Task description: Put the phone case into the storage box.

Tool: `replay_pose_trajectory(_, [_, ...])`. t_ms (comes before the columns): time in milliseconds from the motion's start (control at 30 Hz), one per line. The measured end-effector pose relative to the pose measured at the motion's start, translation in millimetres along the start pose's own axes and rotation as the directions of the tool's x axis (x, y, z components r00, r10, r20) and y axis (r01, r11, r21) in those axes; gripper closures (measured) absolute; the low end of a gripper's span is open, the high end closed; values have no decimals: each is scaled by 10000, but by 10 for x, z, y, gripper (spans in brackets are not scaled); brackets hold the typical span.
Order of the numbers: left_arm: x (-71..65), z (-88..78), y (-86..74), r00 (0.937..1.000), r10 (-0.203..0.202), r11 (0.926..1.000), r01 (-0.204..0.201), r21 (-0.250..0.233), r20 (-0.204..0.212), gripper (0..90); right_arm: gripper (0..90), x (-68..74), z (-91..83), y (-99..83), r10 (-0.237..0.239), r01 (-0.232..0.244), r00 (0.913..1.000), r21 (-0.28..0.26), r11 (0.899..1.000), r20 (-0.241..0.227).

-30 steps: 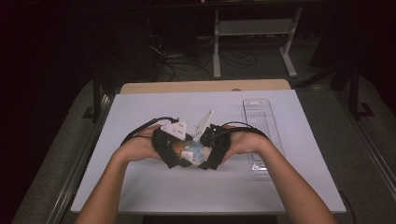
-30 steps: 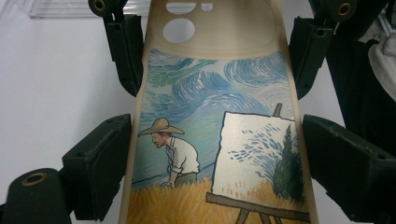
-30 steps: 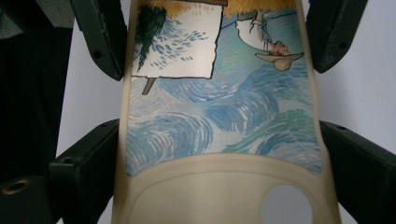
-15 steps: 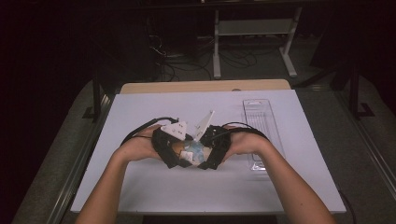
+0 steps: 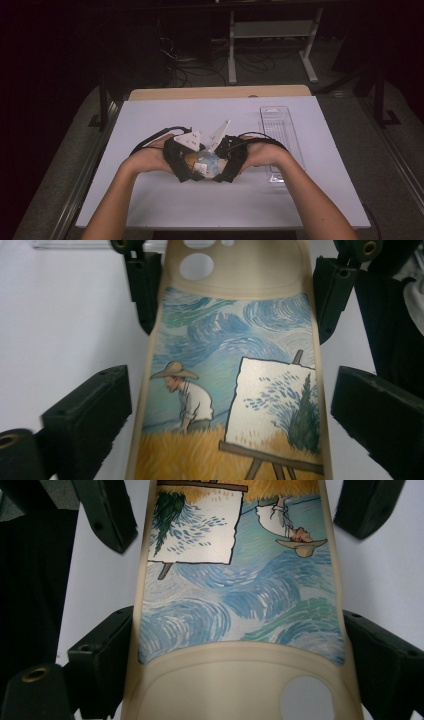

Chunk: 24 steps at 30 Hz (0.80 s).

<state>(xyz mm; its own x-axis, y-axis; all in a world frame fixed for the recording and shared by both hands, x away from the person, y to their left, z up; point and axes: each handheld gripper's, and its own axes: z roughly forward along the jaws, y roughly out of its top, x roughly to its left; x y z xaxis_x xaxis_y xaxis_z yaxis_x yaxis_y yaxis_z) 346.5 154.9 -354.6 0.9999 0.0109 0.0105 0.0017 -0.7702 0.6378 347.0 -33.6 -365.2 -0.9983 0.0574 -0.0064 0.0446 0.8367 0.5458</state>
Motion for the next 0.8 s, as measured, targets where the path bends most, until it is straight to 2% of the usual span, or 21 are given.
replay_pose_trajectory(200, [28, -132, -60, 9992, -280, 9993, 272, -273, -293, 16, 104, -37, -4, -73, 231, -229, 9996, -107, 9997, 172])
replay_pose_trajectory(400, [72, -233, -155, 9938, -912, 9948, 880, -513, -641, 16, 103, -92, -46, -147, 615, -601, 9971, -323, 9977, 446])
replay_pose_trajectory(567, [94, -261, -223, 9854, -1439, 9885, 1389, -592, -912, 16, 103, -123, -70, -215, 979, -947, 9927, -477, 9944, 700])
replay_pose_trajectory(633, [111, -264, -251, 9843, -1410, 9892, 1357, -557, -1063, 16, 103, -134, -74, -248, 1135, -1102, 9900, -434, 9930, 836])
replay_pose_trajectory(733, [119, -254, -308, 9789, -1646, 9856, 1584, -593, -1214, 16, 103, -157, -81, -296, 1554, -1508, 9838, -555, 9870, 894])
replay_pose_trajectory(800, [129, -251, -350, 9689, -2036, 9780, 1948, -741, -1405, 0, 103, -171, -82, -329, 1862, -1806, 9775, -628, 9816, 988])
